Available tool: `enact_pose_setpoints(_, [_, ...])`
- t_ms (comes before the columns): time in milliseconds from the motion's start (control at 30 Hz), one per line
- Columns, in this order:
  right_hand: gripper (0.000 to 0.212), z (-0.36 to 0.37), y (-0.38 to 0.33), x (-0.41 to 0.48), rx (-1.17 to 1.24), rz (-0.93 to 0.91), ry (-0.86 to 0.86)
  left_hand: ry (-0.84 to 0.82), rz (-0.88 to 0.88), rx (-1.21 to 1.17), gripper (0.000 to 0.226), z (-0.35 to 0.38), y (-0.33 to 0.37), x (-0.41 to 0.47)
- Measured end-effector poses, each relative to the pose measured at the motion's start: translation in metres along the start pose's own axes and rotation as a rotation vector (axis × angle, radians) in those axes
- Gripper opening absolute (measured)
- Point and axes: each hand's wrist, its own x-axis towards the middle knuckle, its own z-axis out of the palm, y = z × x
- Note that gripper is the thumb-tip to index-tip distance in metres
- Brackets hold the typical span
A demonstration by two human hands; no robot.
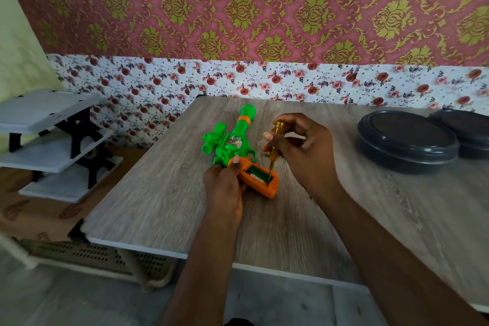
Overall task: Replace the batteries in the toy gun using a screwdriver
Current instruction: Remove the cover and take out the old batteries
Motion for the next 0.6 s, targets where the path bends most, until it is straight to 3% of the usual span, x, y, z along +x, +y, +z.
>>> enact_pose_setpoints(133, [0.017,-0.001,0.003,-0.008,0.011,0.022,0.028,0.003,0.017,-0.001,0.013,0.000,0.000,0.001])
enact_pose_setpoints(267, [0.018,-0.007,0.013,-0.034,0.076,0.046,0.189,0.000,0.047,0.004,0.007,0.001,0.000,0.001])
enact_pose_setpoints(400, [0.017,-0.010,0.024,-0.044,0.218,0.188,0.356,-0.020,0.066,-0.011,0.009,0.001,0.000,0.000])
enact_pose_setpoints(600, [0.012,-0.010,0.017,-0.038,0.556,0.322,0.438,0.000,0.062,-0.022,0.005,0.000,0.002,-0.001])
